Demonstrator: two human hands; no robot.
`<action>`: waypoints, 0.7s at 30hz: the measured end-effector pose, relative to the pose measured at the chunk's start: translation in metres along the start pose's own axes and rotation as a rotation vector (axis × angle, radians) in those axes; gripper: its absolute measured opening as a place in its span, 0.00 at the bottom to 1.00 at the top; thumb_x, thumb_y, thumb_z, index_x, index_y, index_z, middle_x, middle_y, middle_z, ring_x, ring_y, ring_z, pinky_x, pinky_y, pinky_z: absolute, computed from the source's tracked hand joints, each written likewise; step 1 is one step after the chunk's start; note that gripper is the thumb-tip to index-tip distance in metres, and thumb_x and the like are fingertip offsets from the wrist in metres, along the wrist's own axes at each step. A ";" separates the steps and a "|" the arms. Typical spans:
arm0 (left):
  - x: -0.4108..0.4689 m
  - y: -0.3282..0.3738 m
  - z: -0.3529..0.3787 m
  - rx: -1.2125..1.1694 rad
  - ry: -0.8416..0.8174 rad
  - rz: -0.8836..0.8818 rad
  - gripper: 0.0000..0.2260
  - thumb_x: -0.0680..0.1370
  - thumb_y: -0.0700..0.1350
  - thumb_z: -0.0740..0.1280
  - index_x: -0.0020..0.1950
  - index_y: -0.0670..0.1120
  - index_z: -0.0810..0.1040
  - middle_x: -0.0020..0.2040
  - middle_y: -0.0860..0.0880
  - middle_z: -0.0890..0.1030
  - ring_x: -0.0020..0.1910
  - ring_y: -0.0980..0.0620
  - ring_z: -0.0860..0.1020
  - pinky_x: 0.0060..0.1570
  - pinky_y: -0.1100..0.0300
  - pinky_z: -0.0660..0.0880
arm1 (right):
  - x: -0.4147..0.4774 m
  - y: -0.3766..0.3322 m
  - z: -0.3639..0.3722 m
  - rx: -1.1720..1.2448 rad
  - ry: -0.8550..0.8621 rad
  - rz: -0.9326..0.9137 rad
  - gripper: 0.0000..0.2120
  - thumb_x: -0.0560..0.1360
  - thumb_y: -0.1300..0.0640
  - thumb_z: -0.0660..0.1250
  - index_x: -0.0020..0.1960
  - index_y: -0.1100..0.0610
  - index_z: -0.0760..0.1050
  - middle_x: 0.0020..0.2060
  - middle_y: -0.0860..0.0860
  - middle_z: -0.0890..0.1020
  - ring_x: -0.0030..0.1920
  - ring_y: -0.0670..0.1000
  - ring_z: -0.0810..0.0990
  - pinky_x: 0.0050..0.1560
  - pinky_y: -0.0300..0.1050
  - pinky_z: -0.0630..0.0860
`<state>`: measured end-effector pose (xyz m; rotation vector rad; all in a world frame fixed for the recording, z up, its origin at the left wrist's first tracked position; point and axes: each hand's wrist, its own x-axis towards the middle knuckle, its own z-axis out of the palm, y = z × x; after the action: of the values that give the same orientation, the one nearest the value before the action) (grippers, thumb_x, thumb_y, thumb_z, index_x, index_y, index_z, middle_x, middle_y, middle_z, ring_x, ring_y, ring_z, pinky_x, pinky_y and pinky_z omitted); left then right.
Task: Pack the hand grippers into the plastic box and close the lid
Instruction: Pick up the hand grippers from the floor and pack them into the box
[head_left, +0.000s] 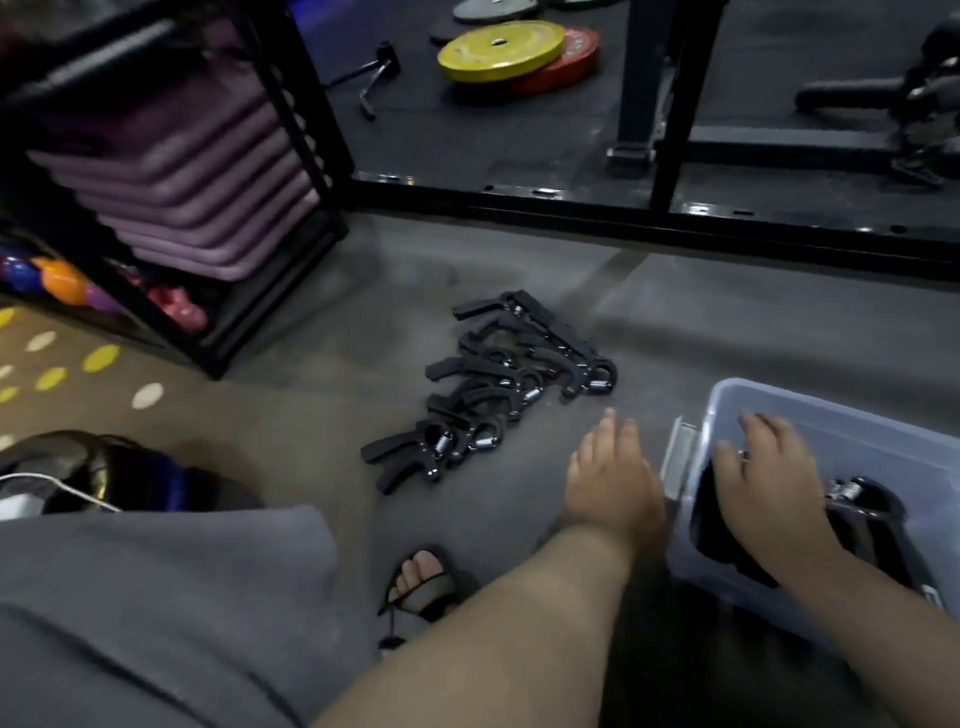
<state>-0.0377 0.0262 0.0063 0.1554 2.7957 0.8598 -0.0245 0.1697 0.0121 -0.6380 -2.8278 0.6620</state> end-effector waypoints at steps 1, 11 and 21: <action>0.008 -0.009 -0.007 0.014 0.002 -0.064 0.25 0.79 0.45 0.58 0.76 0.46 0.60 0.80 0.46 0.53 0.77 0.46 0.54 0.74 0.49 0.51 | 0.000 -0.014 0.007 0.017 -0.024 -0.034 0.29 0.74 0.49 0.55 0.67 0.67 0.72 0.65 0.68 0.73 0.63 0.69 0.72 0.64 0.62 0.68; 0.061 -0.185 -0.074 0.038 0.016 -0.837 0.24 0.75 0.50 0.65 0.69 0.45 0.66 0.70 0.42 0.67 0.70 0.41 0.66 0.68 0.47 0.63 | -0.014 -0.024 0.043 -0.011 -0.219 -0.001 0.29 0.77 0.52 0.64 0.76 0.55 0.61 0.80 0.52 0.45 0.77 0.59 0.55 0.72 0.61 0.58; 0.061 -0.216 -0.041 0.316 -0.057 -0.847 0.26 0.76 0.57 0.66 0.69 0.47 0.65 0.70 0.45 0.66 0.71 0.43 0.62 0.69 0.48 0.56 | -0.014 -0.030 0.043 0.024 -0.231 0.050 0.36 0.69 0.43 0.56 0.76 0.54 0.63 0.79 0.50 0.45 0.76 0.60 0.59 0.70 0.61 0.59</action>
<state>-0.1144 -0.1636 -0.0931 -0.8699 2.5182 0.1994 -0.0334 0.1227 -0.0130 -0.6709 -3.0167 0.8263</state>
